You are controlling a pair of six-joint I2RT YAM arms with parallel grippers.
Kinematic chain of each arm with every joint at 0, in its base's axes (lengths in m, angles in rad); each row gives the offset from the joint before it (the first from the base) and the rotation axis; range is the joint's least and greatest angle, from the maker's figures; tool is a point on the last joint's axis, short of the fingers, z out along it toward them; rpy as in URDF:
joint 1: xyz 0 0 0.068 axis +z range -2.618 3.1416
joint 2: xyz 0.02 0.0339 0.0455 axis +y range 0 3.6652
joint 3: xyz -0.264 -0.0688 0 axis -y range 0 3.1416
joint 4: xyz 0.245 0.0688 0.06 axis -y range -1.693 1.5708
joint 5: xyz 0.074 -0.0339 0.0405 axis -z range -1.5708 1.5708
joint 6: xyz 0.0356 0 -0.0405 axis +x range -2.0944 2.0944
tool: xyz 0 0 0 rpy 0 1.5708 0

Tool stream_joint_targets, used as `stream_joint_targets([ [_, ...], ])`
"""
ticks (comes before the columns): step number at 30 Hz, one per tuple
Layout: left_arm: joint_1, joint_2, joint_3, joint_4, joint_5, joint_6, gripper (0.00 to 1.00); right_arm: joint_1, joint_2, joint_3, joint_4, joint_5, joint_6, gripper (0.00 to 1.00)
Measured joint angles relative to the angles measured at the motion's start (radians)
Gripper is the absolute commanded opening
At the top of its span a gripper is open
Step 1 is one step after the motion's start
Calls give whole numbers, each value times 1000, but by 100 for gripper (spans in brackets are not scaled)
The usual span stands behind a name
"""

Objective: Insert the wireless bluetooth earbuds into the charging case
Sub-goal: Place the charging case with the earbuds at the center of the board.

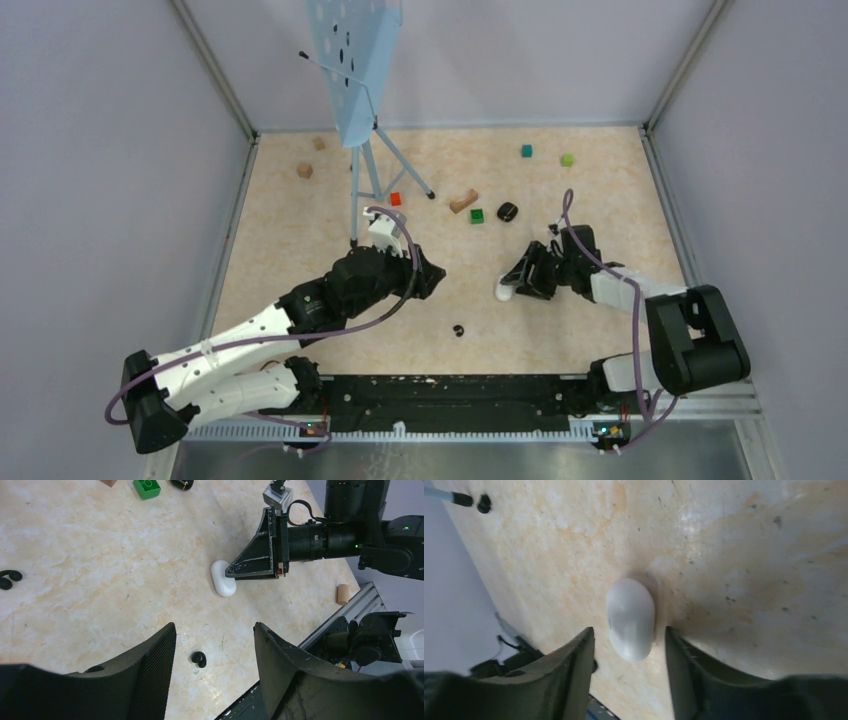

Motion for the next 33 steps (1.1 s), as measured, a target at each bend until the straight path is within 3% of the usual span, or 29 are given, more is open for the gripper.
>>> stream_joint_targets([
  [2,0,0,0,0,0,0,64,0,-50,0,-56,43,-12,83],
  [3,0,0,0,0,0,0,64,0,-81,3,-84,64,-21,84],
  [10,0,0,0,-29,-23,-1,65,0,-270,78,-325,253,-75,85],
  [21,0,19,6,-193,-105,-12,80,-3,-608,315,-755,700,-90,85],
  [27,10,69,86,-307,-123,29,80,-43,-596,462,-937,876,-91,88],
  [33,40,172,225,-369,-72,112,82,-274,-431,533,-1006,837,-95,88],
])
